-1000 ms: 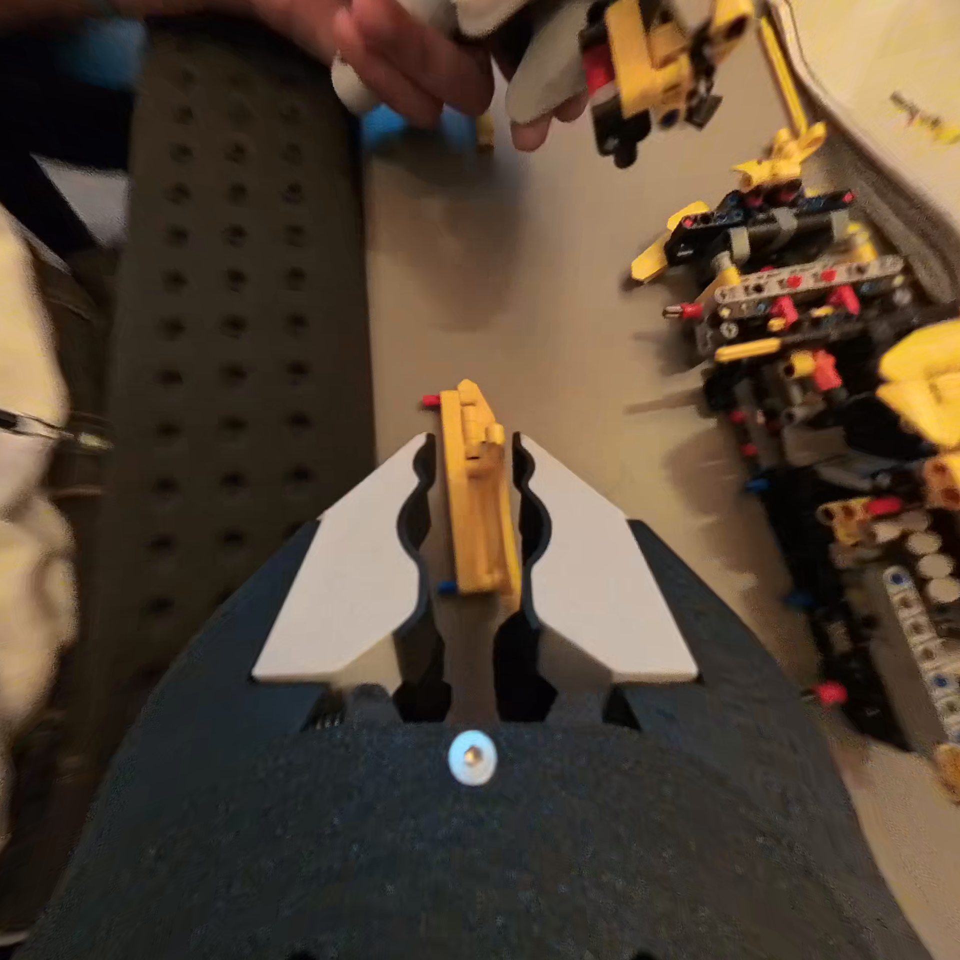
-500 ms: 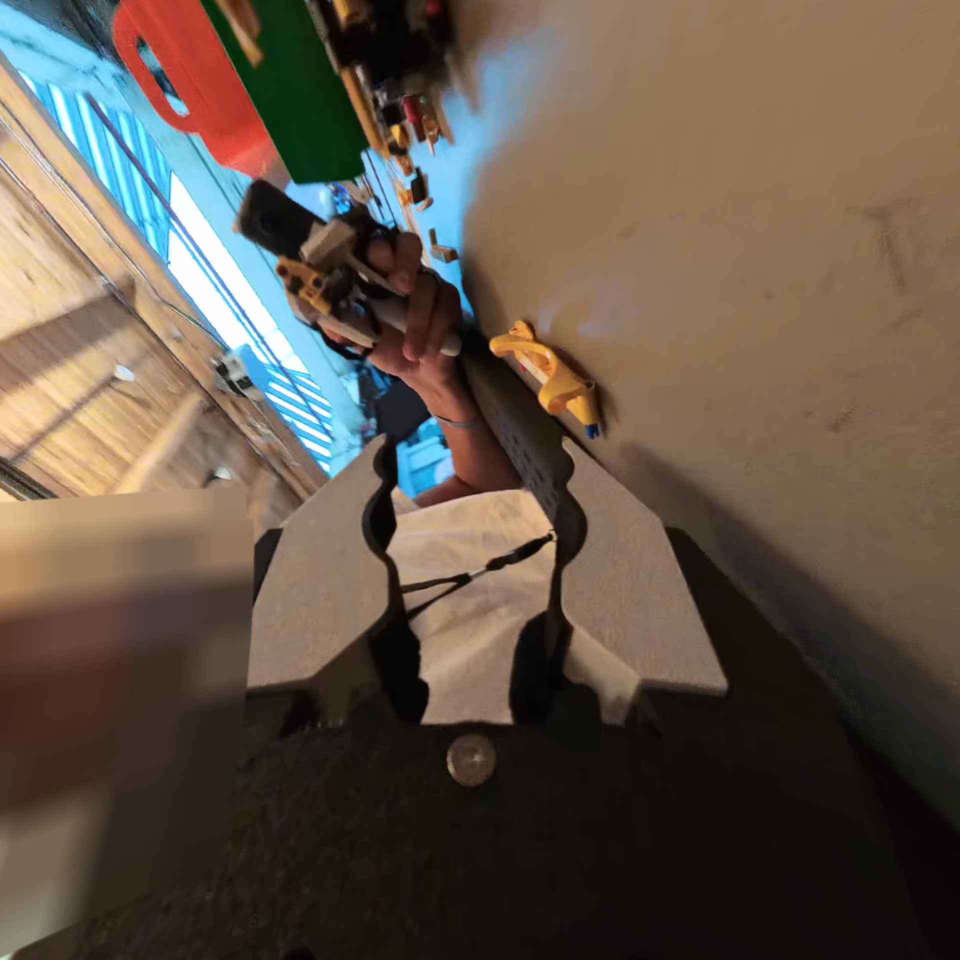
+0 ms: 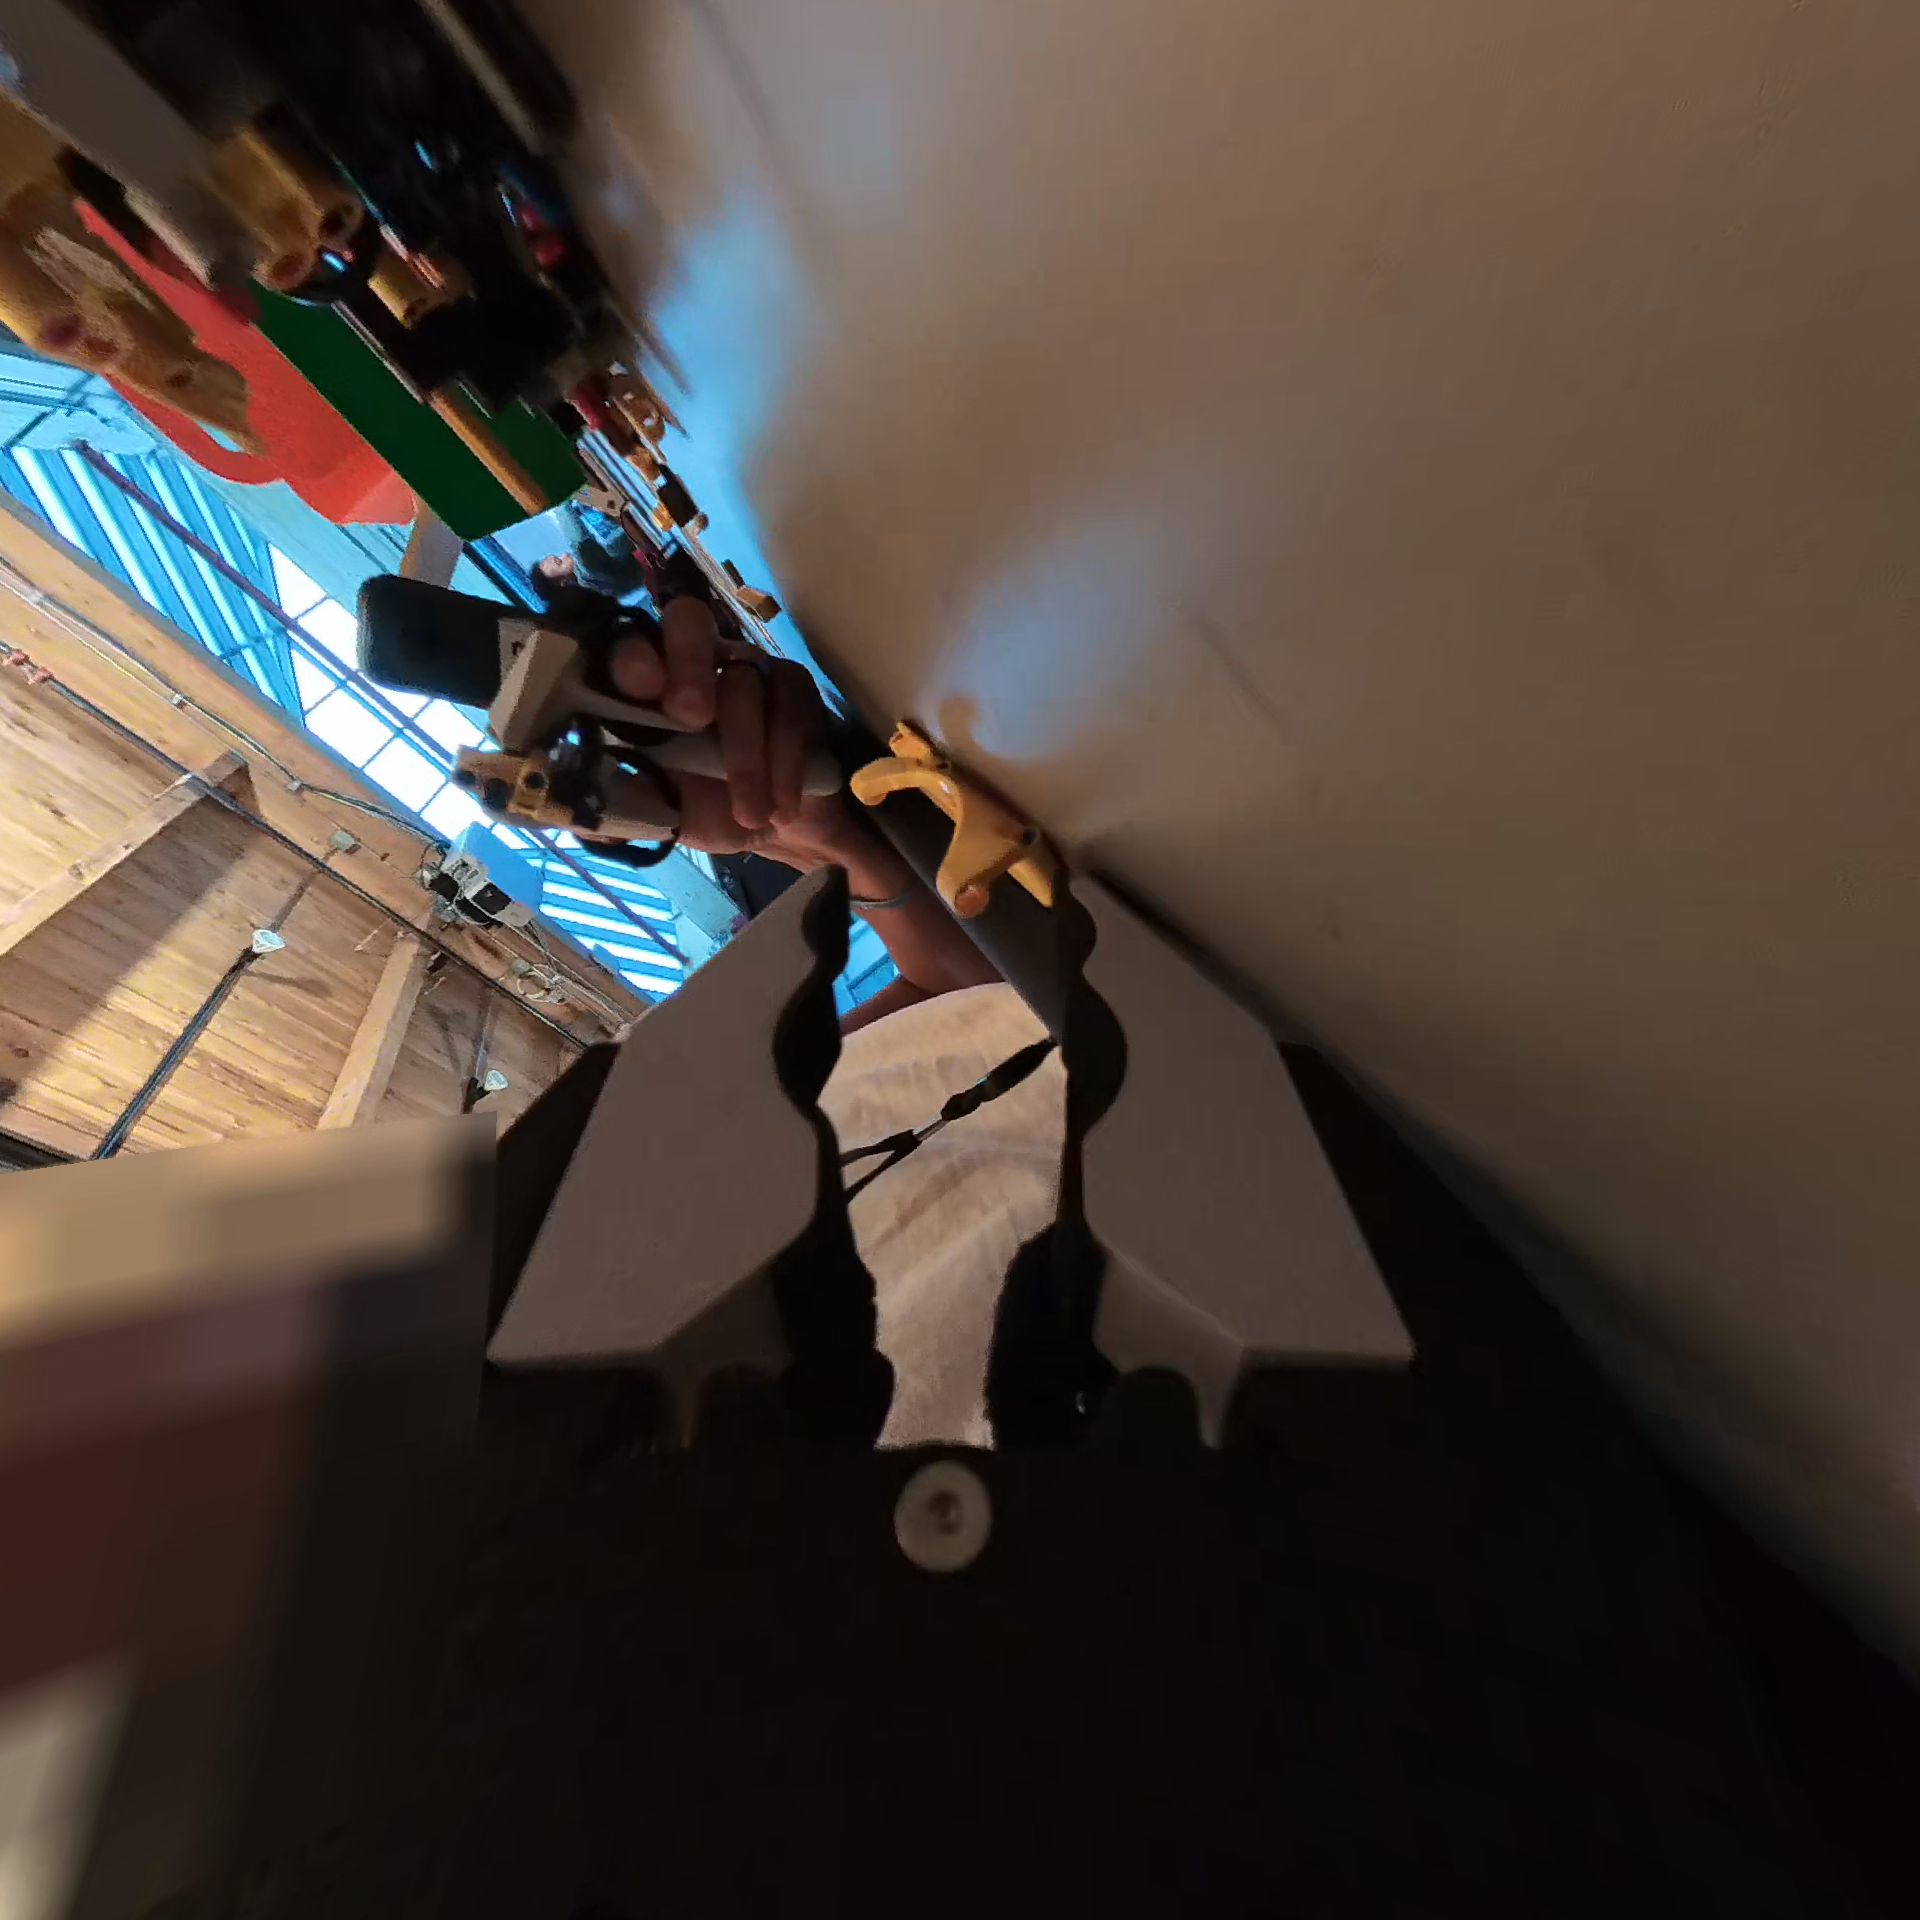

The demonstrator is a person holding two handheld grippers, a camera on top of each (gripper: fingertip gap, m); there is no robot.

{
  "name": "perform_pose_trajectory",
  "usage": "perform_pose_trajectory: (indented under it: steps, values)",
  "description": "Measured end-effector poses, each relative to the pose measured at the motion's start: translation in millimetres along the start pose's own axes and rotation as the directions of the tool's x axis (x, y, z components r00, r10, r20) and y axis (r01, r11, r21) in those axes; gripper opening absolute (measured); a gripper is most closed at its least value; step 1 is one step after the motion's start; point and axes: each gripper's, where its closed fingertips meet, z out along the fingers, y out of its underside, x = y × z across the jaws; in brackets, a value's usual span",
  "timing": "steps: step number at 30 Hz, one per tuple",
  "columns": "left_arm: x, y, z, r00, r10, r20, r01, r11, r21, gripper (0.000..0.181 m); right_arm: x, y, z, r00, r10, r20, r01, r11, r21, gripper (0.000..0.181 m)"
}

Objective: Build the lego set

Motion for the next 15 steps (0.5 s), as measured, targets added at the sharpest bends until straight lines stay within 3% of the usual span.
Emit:
perform_pose_trajectory:
  steps: [4, 8, 11, 15]
  values:
    - [0.7, 1.4, 0.9, 1.0, 0.001, -0.004, -0.001, 1.0, -0.008, 0.014, -2.9, -0.3, 1.5, 1.0, 0.02, -0.019, -0.02, 1.0, -0.024, 0.034]
    - [0.7, 2.8, 1.8, 1.0, -0.004, -0.007, 0.004, 1.0, -0.017, 0.014, -0.8, 3.7, 5.0, 0.999, 0.008, -0.052, -0.011, 0.998, -0.059, 0.009]
    - [0.8, 3.0, 1.9, 1.0, -0.008, -0.01, 0.008, 1.0, -0.019, 0.014, -6.0, 3.3, 9.0, 0.999, -0.025, -0.045, 0.021, 0.997, -0.075, 0.008]
    - [1.0, 1.8, 1.1, 1.0, -0.015, -0.016, 0.015, 1.0, -0.011, 0.013, -14.9, 5.9, 10.4, 0.952, -0.286, -0.107, 0.276, 0.956, -0.096, 0.007]
